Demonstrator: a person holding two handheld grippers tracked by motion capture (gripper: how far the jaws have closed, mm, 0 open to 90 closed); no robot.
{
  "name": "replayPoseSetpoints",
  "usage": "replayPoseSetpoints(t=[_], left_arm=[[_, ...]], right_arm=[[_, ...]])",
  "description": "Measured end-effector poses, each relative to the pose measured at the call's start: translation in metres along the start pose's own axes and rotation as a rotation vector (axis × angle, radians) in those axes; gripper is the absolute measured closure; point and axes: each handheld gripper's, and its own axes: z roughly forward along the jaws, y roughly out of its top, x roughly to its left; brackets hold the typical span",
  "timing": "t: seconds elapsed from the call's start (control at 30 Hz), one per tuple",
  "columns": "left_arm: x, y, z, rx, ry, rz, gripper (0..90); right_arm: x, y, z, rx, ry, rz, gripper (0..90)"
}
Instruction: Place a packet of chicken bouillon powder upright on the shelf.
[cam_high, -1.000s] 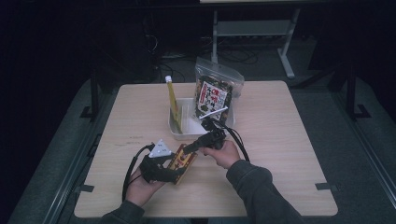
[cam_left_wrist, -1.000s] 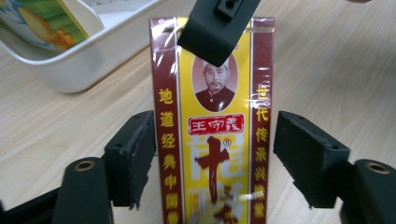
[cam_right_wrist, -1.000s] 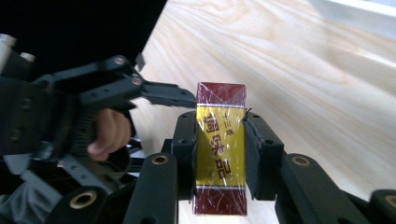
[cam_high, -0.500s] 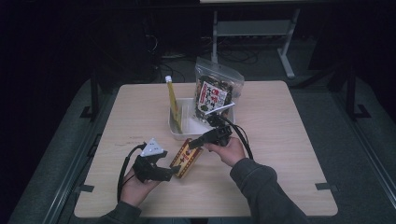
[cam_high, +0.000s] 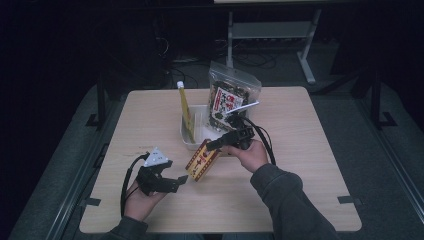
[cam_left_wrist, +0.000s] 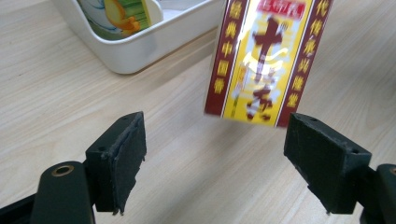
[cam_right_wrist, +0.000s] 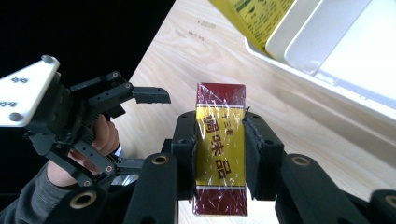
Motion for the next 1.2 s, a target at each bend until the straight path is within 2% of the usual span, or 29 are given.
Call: replayPoseSetpoints(t=[0.6,1.2], left_arm=[[0.011,-0.006,-0.003,-0.002,0.017,-0.036,19.2],[0.017,-0.011,-0.005,0.001,0.027,-0.049,19.0]], right_arm=[[0.009,0.015,-0.037,-0.072,-0.068,0.012,67.5],[0.017,0.029,-0.062,-0.133,-0.144,0.016,67.6]])
